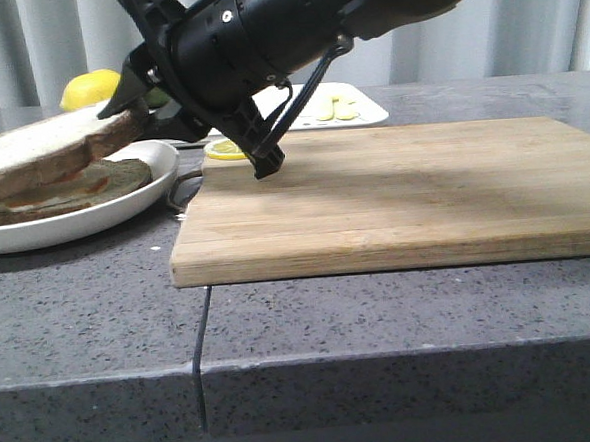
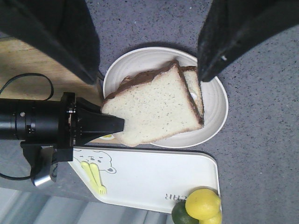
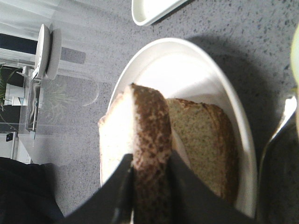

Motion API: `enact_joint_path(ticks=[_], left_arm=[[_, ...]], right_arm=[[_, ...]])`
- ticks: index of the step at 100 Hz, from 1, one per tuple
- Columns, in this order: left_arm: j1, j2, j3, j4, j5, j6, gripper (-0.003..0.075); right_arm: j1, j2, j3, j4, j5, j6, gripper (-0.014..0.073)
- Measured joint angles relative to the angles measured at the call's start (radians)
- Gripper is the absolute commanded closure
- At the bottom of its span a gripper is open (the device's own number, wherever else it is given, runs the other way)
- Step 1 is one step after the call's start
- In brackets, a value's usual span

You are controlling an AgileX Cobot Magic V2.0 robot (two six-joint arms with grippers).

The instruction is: Place bread and move sandwich to tray

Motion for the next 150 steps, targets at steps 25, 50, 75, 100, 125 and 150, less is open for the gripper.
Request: enact_joint_path(ticks=[25, 50, 75, 100, 125, 150], left_arm=[[0.000, 0.000, 0.000, 0.000, 0.000, 0.000, 0.0304], [0.000, 0.000, 0.000, 0.000, 0.000, 0.000, 0.0304], [0.000, 0.000, 0.000, 0.000, 0.000, 0.000, 0.0304], [0.000, 0.000, 0.000, 0.000, 0.000, 0.000, 0.0304], [0.000, 0.000, 0.000, 0.000, 0.000, 0.000, 0.0304], [0.000, 0.000, 0.000, 0.000, 0.000, 0.000, 0.0304]], right_arm=[[0.000, 0.000, -0.002, 0.000, 0.012, 0.001, 0.0122], [-0.002, 0.000, -0.002, 0.000, 0.017, 0.001, 0.0122], [-0.081, -0.047, -0.002, 0.000, 0.042, 0.001, 0.0122], [-0.262, -0.131, -0.002, -0.002, 0.227, -0.061, 0.0122], [-0.429, -0.269, -0.002, -0.014, 0.385, -0.264, 0.0122], [-0.600, -0.447, -0.002, -0.141, 0.499, -0.385, 0.0122]])
